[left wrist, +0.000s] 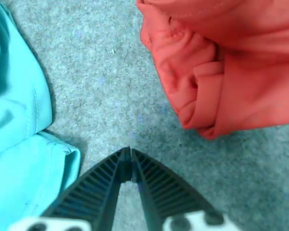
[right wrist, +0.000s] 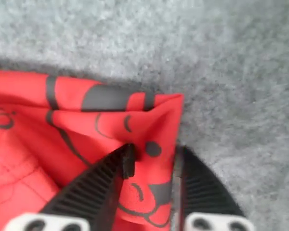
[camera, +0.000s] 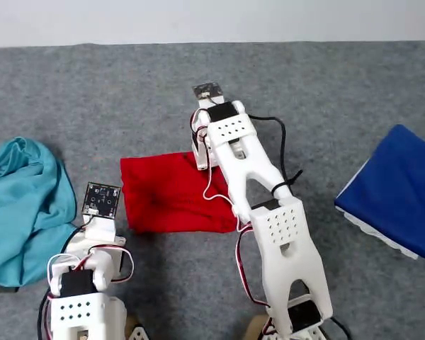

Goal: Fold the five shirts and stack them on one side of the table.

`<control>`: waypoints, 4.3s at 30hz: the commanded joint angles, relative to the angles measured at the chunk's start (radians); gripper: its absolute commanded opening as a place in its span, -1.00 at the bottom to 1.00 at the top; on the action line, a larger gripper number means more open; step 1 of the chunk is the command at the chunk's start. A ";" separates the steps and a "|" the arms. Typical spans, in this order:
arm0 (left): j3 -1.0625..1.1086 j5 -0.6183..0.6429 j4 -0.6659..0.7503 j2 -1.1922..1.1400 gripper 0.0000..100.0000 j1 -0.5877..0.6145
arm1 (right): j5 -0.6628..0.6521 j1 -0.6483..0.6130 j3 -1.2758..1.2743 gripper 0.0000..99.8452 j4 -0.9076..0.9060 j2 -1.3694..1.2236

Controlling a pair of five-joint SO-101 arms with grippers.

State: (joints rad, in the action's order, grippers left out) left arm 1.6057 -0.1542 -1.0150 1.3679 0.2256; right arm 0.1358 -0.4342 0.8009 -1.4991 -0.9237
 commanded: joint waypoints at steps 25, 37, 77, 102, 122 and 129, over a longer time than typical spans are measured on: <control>-0.004 0.008 0.017 0.008 -0.99 -0.006 | -0.187 0.257 0.250 -0.86 -0.189 0.012; -0.004 0.008 0.017 0.008 -0.99 -0.006 | -0.175 0.119 0.411 -0.55 -0.298 0.027; -0.004 0.008 0.017 0.008 -0.99 -0.006 | -0.193 -0.142 -0.127 -0.98 -0.297 0.363; -0.004 0.008 0.017 0.008 -0.99 -0.006 | -0.129 -0.366 -0.196 -0.57 -0.297 0.418; -0.004 0.008 0.017 0.008 -0.99 -0.006 | -0.206 -0.199 -0.196 -0.98 -0.277 0.561; -0.004 0.008 0.017 0.008 -0.99 -0.006 | -0.209 -0.107 -0.193 -0.97 -0.119 0.435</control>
State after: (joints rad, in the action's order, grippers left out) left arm 1.6057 -0.1542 -1.0150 1.3679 0.2256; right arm -0.0606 -0.5831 0.5969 -1.6878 -0.4757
